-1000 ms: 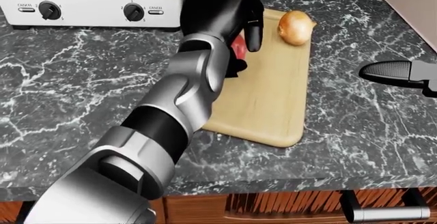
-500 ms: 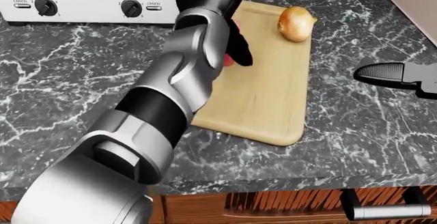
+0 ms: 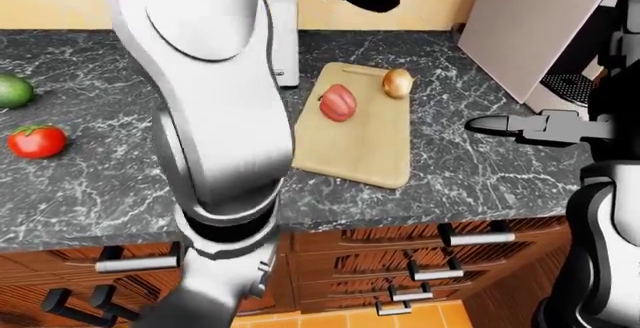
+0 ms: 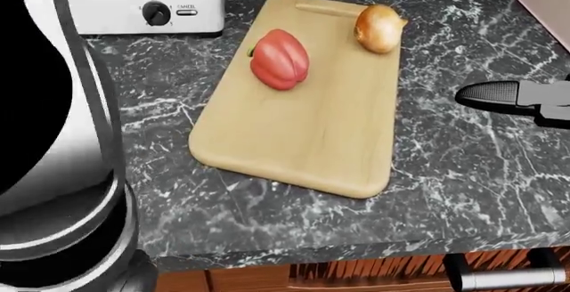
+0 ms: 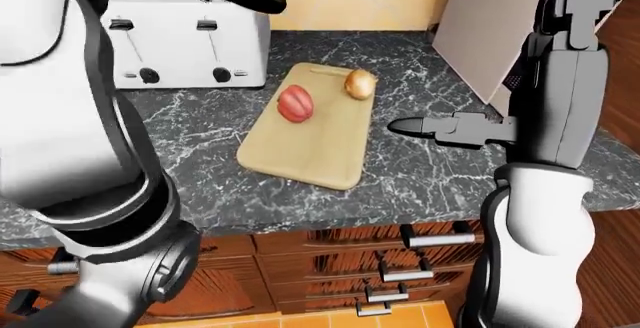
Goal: Place the avocado, onion, tomato and bell pepper on the cutting board.
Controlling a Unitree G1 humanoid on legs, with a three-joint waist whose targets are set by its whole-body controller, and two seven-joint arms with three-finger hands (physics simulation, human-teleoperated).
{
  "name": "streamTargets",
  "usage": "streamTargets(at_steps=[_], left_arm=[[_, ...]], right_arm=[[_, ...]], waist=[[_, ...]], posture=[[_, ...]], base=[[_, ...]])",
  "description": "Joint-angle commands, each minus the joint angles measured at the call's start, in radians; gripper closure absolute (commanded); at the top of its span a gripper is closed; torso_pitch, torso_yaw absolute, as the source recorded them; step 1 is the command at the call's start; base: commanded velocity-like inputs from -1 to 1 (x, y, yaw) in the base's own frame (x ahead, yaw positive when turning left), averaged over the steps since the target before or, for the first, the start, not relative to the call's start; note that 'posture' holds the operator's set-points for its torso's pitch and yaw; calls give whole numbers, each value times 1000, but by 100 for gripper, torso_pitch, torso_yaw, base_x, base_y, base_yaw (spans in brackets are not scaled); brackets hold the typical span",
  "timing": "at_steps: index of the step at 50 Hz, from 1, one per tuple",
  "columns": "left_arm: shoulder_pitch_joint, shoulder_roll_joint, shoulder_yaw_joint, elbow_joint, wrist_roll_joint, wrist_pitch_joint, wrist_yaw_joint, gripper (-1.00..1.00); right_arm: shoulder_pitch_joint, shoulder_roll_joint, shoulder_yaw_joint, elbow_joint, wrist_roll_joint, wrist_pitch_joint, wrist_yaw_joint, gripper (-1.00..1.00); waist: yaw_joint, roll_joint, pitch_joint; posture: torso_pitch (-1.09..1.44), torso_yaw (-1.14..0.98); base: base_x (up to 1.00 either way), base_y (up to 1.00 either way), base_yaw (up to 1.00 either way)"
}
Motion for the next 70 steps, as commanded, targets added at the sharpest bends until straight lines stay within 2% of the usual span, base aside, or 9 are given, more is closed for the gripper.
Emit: streamTargets(at_steps=[1, 8, 14, 20, 25, 29, 33, 60, 70], left_arm=[[31, 23, 4, -112, 70, 106, -97, -100], [218, 123, 48, -460, 210, 283, -310, -100], [528, 144, 150, -677, 138, 257, -243, -100], [781, -59, 449, -689, -224, -107, -98, -100], [974, 78, 620, -689, -823, -90, 165, -100], [1200, 365, 580, -689, -1314, -195, 555, -100], [1242, 470, 575, -689, -1425, -236, 686, -100], [1259, 515, 579, -689, -1491, -262, 740, -100], [1265, 534, 569, -689, -1505, -281, 762, -100]], right_arm=[[-21, -10, -10, -26, -7, -29, -5, -100], [-24, -2, -14, -24, 0, -15, -14, -100], [-32, -3, -29, -33, 26, 14, -53, -100], [-28, 1, -21, -63, 57, -10, -52, -100], [-29, 15, -33, -75, 122, -8, -58, -100], [-40, 36, -94, -106, 351, 44, -70, -100], [-20, -10, -82, -108, 439, 27, -124, -100], [-15, -33, -59, -130, 493, 49, -142, -100], [-18, -33, -60, -128, 500, 52, -146, -100]], waist=[[0, -6, -16], [-1, -4, -11], [1, -1, -17], [4, -4, -23], [2, 5, -31], [-4, 23, -34], [2, 33, -30], [-6, 42, -33], [-9, 93, -18]], posture=[[0, 0], [0, 0], [0, 0], [0, 0], [0, 0], [0, 0], [0, 0], [0, 0], [0, 0]], base=[[0, 0, 0], [0, 0, 0], [0, 0, 0], [0, 0, 0], [0, 0, 0], [0, 0, 0], [0, 0, 0], [0, 4, 0], [0, 21, 0]])
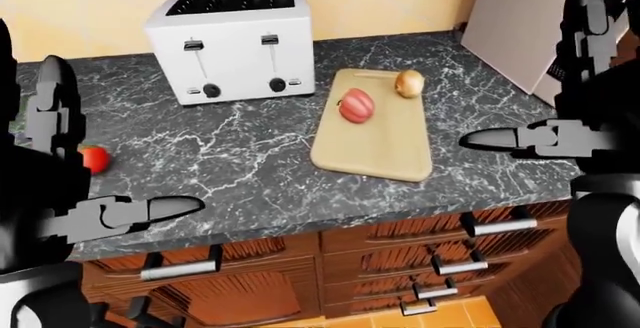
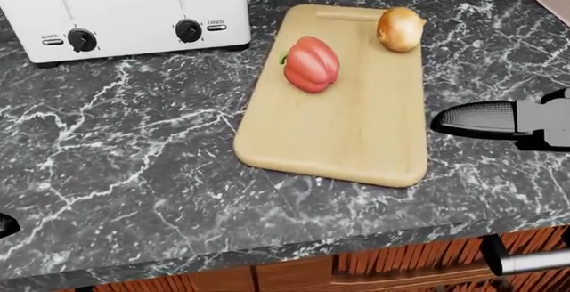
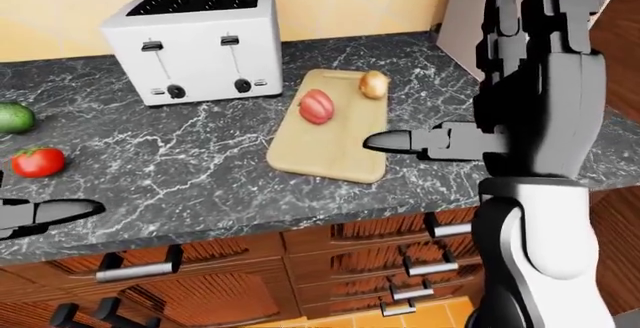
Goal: Place the avocado, onion, tomato and bell pepper on the cutting board.
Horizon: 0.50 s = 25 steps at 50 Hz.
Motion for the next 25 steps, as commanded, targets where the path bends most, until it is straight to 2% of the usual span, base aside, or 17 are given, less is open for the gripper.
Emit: streamTargets(at_steps=[1, 4, 6, 8, 9, 11, 13, 15, 19, 20, 21, 22, 23, 25], left_arm=[[-18, 13, 7, -30, 2, -33, 1, -100], [-20, 12, 1, -30, 6, -33, 2, -100], [-3, 28, 16, -30, 2, -99, 29, -100], [55, 62, 30, -30, 32, -259, 74, -100], [70, 74, 25, -30, 30, -278, 87, -100], [132, 91, 8, -30, 63, -409, 98, -100], [145, 94, -13, -30, 88, -432, 105, -100], [142, 92, -20, -30, 97, -427, 104, -100], [137, 89, -32, -30, 109, -422, 101, -100], [133, 86, -35, -30, 112, -419, 100, -100], [131, 82, -38, -30, 116, -416, 97, -100], [128, 79, -40, -30, 120, -413, 95, -100], [128, 79, -41, -30, 120, -414, 94, -100], [125, 77, -44, -30, 123, -408, 93, -100]], right_arm=[[-24, -13, -18, -15, -9, -28, -7, -100], [-25, -12, -16, -15, -11, -28, -8, -100], [-23, -11, -17, -14, -11, -33, -7, -100], [-21, -8, -20, -16, -12, -47, -8, -100], [-20, -9, -20, -17, -11, -48, -9, -100], [-18, -8, -13, -25, -8, -51, -2, -100], [-16, -6, -11, -22, -12, -56, 1, -100], [-17, -7, -13, -26, -10, -51, 0, -100], [-16, -8, -16, -25, -7, -49, 0, -100], [-16, -8, -16, -25, -6, -49, 0, -100], [-16, -8, -15, -25, -7, -48, 0, -100], [-17, -8, -15, -25, -6, -47, 1, -100], [-16, -8, -15, -24, -6, -47, 1, -100], [-16, -9, -16, -25, -5, -45, 1, -100]], waist=[[-5, -4, -14], [-6, -24, -10], [-7, -41, -11], [-6, -68, -10], [-7, -92, -15], [-15, -74, -13], [-10, -90, -15], [-5, -79, -21], [-4, -37, -3], [-6, -20, -5], [-9, 7, -11], [-9, 49, -24], [-4, 33, -21], [-2, 25, -5]], posture=[[0, 0], [0, 0], [0, 0], [0, 0], [0, 0], [0, 0], [0, 0], [0, 0], [0, 0], [0, 0], [0, 0], [0, 0], [0, 0], [0, 0]], base=[[0, 23, 0], [0, 21, 0], [0, 21, 0], [0, 21, 0], [0, 22, 0], [0, 21, 0], [0, 22, 0], [0, 21, 0], [0, 22, 0], [0, 21, 0], [0, 23, 0], [0, 23, 0], [0, 22, 0], [0, 21, 0]])
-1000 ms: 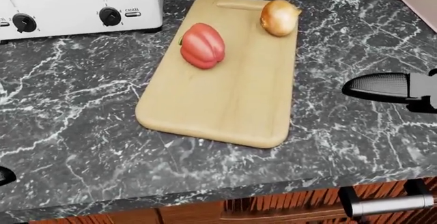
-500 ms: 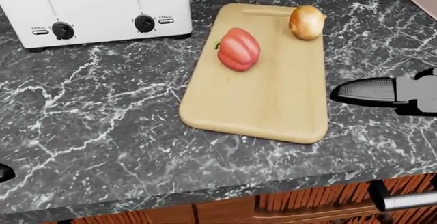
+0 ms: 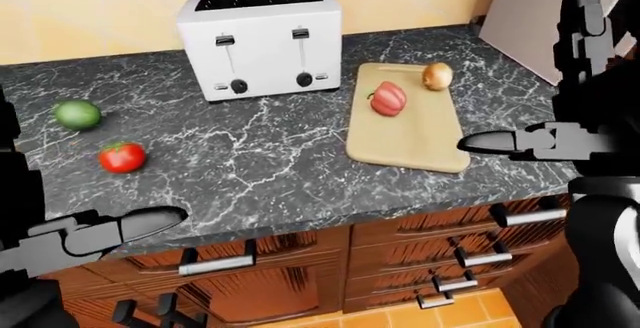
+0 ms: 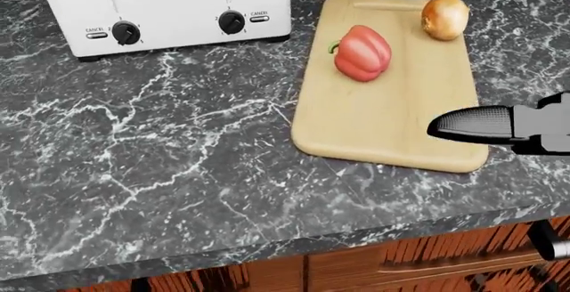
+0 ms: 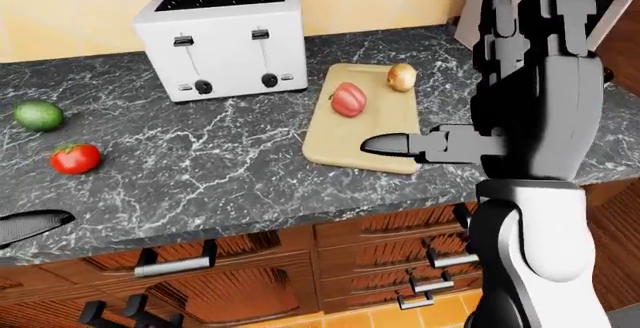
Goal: Place the avocado, onion, tomato and bell pepper on the cutting board.
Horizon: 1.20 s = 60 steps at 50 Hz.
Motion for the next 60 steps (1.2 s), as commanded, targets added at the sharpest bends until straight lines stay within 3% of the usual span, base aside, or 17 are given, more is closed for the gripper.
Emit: streamTargets(at_steps=[1, 7, 9, 18, 20, 22, 23, 32, 35, 36, 38, 43, 47, 48, 50, 57, 60], left_arm=[[-16, 14, 12, -32, 12, -15, -6, -100], [-24, 7, 19, -32, 5, -5, -6, -100], [-26, 5, 17, -32, 7, -2, -6, -100], [-35, -3, 2, -32, 22, 7, -13, -100], [-37, -1, 1, -32, 24, 10, -12, -100], [-38, 2, 2, -32, 18, 12, -10, -100], [-46, -1, -9, -32, 36, 27, -9, -100], [-42, 5, 11, -32, 11, 24, -6, -100], [-46, 2, 8, -32, 15, 28, -8, -100], [-47, 2, 9, -32, 14, 28, -8, -100], [-46, 2, 11, -32, 14, 26, -8, -100], [-44, 4, 11, -32, 11, 24, -7, -100], [-42, 7, 12, -32, 9, 22, -5, -100], [-41, 10, 18, -32, 1, 20, -2, -100], [-39, 15, 16, -32, 0, 18, 2, -100], [-43, 11, 13, -32, 4, 22, -1, -100], [-47, 8, 5, -32, 10, 25, -2, -100]], right_arm=[[-26, -16, -24, -21, -6, -27, -4, -100], [-25, -14, -19, -17, -11, -30, -1, -100], [-26, -13, -19, -17, -12, -30, 0, -100], [-25, -11, -17, -15, -15, -30, 1, -100], [-25, -11, -13, -15, -18, -30, 3, -100], [-26, -10, -13, -16, -19, -27, 4, -100], [-26, -10, -14, -16, -20, -26, 3, -100], [-25, -7, -14, -17, -23, -23, 7, -100], [-26, -7, -14, -14, -24, -22, 6, -100], [-27, -7, -17, -15, -22, -20, 6, -100], [-27, -8, -17, -15, -21, -20, 5, -100], [-26, -10, -16, -17, -19, -18, 4, -100], [-26, -10, -17, -16, -19, -19, 4, -100], [-26, -10, -18, -18, -18, -18, 3, -100], [-27, -9, -22, -15, -13, -18, 1, -100], [-26, -9, -15, -13, -17, -20, 4, -100], [-26, -8, -13, -11, -18, -21, 5, -100]], waist=[[-3, 3, -16], [-8, -65, -12], [-8, -112, -24], [-8, -59, -13], [-13, -24, -13], [-14, 51, -34], [-6, 19, -27], [-7, -57, -14], [-9, -123, -30], [-20, -79, -22], [-12, -100, -26], [-9, -63, -14], [-15, 35, -28], [-19, 40, -38], [-10, 20, -10], [-10, -54, -14], [-10, -117, -28]], posture=[[0, 0], [0, 0], [0, 0], [0, 0], [0, 0], [0, 0], [0, 0], [0, 0], [0, 0], [0, 0], [0, 0], [0, 0], [0, 0], [0, 0], [0, 0], [0, 0], [0, 0]], base=[[0, 21, 0], [0, 22, 0], [0, 21, 0], [0, 22, 0], [0, 21, 0], [0, 21, 0], [0, 22, 0], [0, 22, 0], [0, 21, 0], [0, 22, 0], [0, 21, 0], [0, 22, 0], [0, 21, 0], [0, 21, 0], [0, 21, 0], [0, 22, 0], [0, 21, 0]])
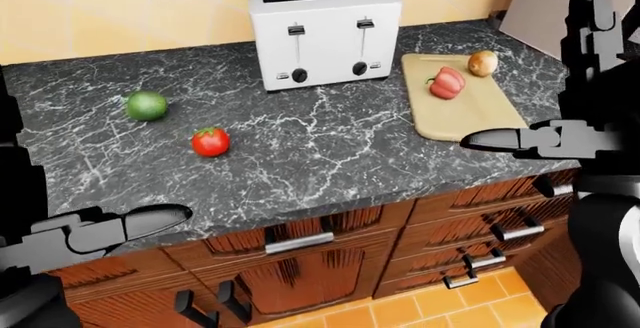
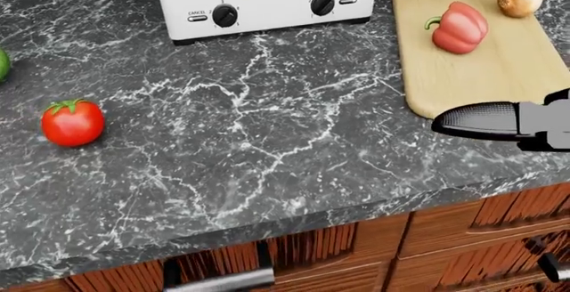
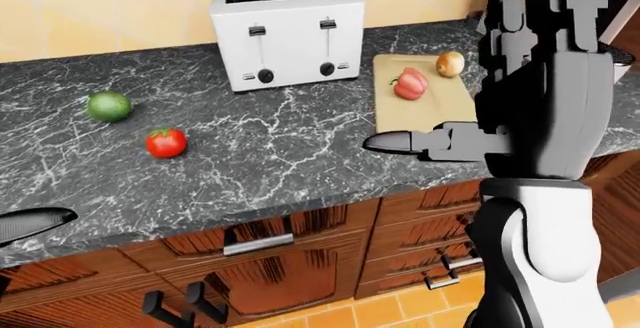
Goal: Place the avocado, onion, tomato and bell pepper on the cutting board.
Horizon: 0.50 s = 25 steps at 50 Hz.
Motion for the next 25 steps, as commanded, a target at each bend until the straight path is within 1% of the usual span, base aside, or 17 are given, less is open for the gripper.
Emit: streamTargets(at_steps=[1, 2, 3, 4, 6, 9, 11, 12, 13, 14, 15, 18, 22, 24, 25], left_arm=[[-9, 12, 12, -15, 9, -14, -2, -100], [-9, 12, 12, -15, 9, -14, -4, -100], [-9, 11, 12, -15, 10, -14, -5, -100], [-9, 9, 9, -15, 15, -14, -6, -100], [-8, 10, 11, -15, 12, -15, -6, -100], [-9, 10, 12, -15, 12, -13, -5, -100], [-8, 9, 12, -15, 11, -15, -6, -100], [-8, 9, 12, -15, 12, -15, -6, -100], [-7, 9, 13, -15, 11, -15, -6, -100], [-7, 10, 13, -15, 10, -16, -5, -100], [-6, 12, 15, -15, 7, -17, -4, -100], [-5, 13, 15, -15, 7, -18, -3, -100], [-5, 15, 15, -15, 5, -18, -2, -100], [-4, 17, 16, -15, 4, -20, -1, -100], [-3, 19, 18, -15, 2, -20, 1, -100]], right_arm=[[-16, -5, -6, -9, -7, -17, -3, -100], [-16, -5, -7, -8, -6, -18, -2, -100], [-14, -5, -7, -10, -7, -18, -2, -100], [-14, -4, -6, -9, -8, -18, -2, -100], [-14, -4, -6, -11, -9, -17, -1, -100], [-14, -4, -7, -12, -8, -16, -1, -100], [-12, -3, -7, -12, -8, -16, 0, -100], [-12, -3, -8, -13, -8, -16, 1, -100], [-12, -3, -8, -13, -7, -15, 0, -100], [-13, -3, -9, -13, -7, -15, 0, -100], [-13, -4, -9, -15, -7, -13, 0, -100], [-12, -5, -11, -16, -5, -13, -1, -100], [-13, -5, -10, -16, -5, -12, -1, -100], [-14, -5, -10, -18, -5, -10, -2, -100], [-13, -5, -10, -18, -4, -11, -2, -100]], waist=[[-10, 3, -9], [3, -5, -5], [4, -8, -7], [3, -6, -11], [8, 8, -12], [7, 38, -2], [2, 75, -7], [-1, 108, -16], [2, 154, -29], [11, 106, -13], [8, 116, -7], [12, 85, -15], [11, 45, -4], [11, 15, -5], [11, -9, -11]], posture=[[0, 0], [0, 0], [0, 0], [0, 0], [0, 0], [0, 0], [0, 0], [0, 0], [0, 0], [0, 0], [0, 0], [0, 0], [0, 0], [0, 0], [0, 0]], base=[[0, 23, 0], [0, 21, 0], [0, 23, 0], [0, 22, 0], [0, 21, 0], [0, 21, 0], [0, 21, 0], [0, 21, 0], [0, 21, 0], [0, 21, 0], [0, 21, 0], [0, 22, 0], [0, 22, 0], [0, 22, 0], [0, 21, 0]])
